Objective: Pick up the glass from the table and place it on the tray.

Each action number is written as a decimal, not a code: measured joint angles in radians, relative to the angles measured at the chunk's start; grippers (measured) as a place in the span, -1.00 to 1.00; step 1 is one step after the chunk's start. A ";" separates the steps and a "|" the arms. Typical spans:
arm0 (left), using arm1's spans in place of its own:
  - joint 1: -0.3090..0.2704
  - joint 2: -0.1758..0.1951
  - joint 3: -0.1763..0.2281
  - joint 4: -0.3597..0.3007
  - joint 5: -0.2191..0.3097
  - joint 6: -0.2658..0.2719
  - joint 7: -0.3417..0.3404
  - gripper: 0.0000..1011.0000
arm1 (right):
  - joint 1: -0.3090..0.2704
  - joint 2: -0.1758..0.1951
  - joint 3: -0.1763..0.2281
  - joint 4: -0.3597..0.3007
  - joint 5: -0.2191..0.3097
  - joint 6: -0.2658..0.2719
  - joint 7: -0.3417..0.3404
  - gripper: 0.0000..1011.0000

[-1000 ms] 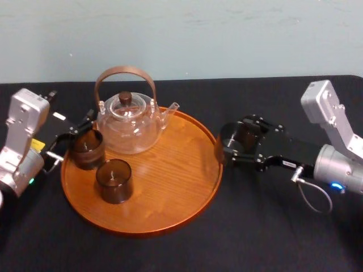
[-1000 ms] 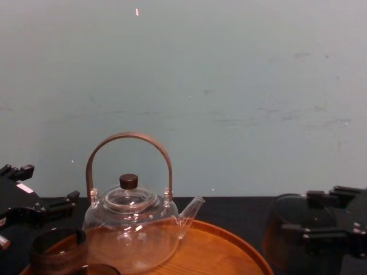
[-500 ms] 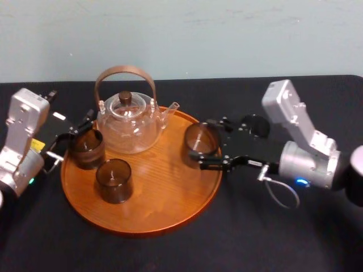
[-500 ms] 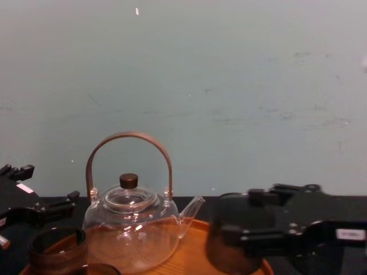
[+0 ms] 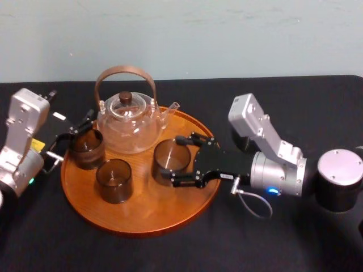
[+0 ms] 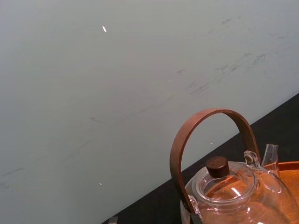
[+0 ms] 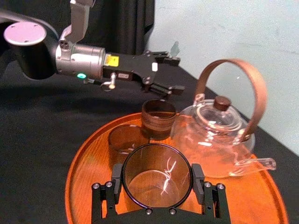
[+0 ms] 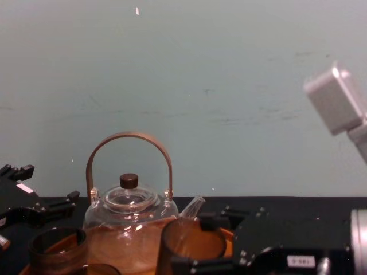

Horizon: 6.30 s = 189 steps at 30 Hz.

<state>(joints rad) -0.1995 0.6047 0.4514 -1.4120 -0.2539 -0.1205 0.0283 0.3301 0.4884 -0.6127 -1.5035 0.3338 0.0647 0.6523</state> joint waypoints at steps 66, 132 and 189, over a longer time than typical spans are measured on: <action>0.000 0.000 0.000 0.000 0.000 0.000 0.000 0.98 | -0.012 -0.023 -0.056 0.083 -0.032 0.004 -0.011 0.98; 0.000 0.000 0.000 0.000 0.000 0.000 0.000 0.98 | -0.233 0.103 0.304 -0.036 0.067 0.082 -0.300 0.98; 0.000 0.000 0.000 0.000 0.000 0.000 0.000 0.98 | -0.011 -0.083 0.252 0.269 -0.120 0.110 -0.263 0.98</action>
<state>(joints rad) -0.1995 0.6047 0.4514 -1.4120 -0.2539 -0.1206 0.0283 0.3196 0.4051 -0.3606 -1.2348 0.2134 0.1747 0.3891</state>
